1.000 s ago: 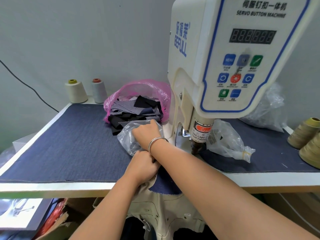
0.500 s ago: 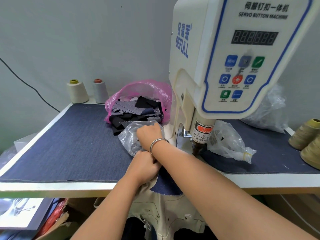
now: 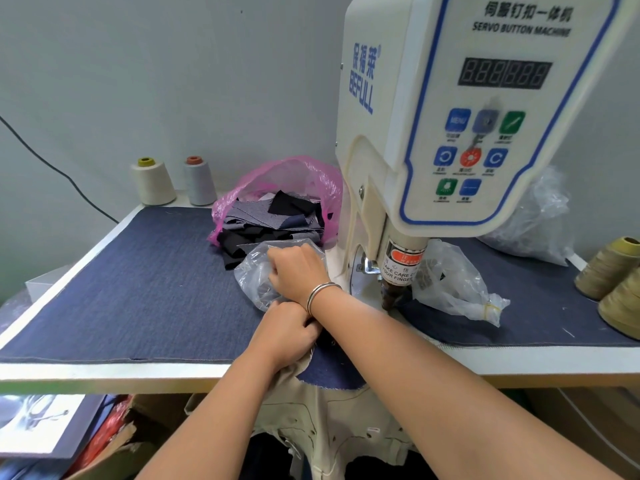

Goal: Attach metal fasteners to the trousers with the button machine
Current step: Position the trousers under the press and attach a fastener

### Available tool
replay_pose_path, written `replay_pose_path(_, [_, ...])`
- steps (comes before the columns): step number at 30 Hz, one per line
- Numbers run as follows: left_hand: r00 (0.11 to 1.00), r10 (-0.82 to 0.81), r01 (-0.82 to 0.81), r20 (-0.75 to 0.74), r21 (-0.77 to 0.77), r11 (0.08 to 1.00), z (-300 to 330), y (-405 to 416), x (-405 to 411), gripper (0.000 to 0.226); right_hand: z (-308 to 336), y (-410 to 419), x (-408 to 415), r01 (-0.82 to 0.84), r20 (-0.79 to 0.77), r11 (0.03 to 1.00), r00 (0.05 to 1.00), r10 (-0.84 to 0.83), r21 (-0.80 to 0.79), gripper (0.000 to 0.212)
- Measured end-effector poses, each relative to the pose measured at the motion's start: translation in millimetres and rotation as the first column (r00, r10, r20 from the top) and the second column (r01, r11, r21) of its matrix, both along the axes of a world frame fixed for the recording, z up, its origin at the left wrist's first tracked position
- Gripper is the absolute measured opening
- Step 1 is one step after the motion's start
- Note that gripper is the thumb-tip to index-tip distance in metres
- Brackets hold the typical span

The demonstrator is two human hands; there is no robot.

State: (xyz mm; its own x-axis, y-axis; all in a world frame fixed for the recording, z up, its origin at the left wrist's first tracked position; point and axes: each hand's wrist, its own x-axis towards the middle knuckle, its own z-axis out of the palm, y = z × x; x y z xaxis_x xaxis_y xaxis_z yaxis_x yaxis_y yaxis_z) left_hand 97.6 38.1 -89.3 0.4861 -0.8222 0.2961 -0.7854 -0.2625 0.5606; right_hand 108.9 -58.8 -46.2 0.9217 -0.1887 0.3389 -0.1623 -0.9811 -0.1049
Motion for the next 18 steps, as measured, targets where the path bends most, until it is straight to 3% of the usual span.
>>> replay_pose_path(6, [1.000,-0.009,0.009,-0.012,0.024,1.000,0.5,0.5,-0.3,0.016,0.9,-0.4,-0.3,-0.034,-0.030,0.997,0.999,0.036,0.069,0.010])
replay_pose_path(18, [1.000,0.005,-0.005,0.000,0.065,0.998,0.4,0.4,1.4,0.034,-1.9,-2.1,-4.2,-0.006,-0.004,0.954,1.000,0.008,0.300,0.011])
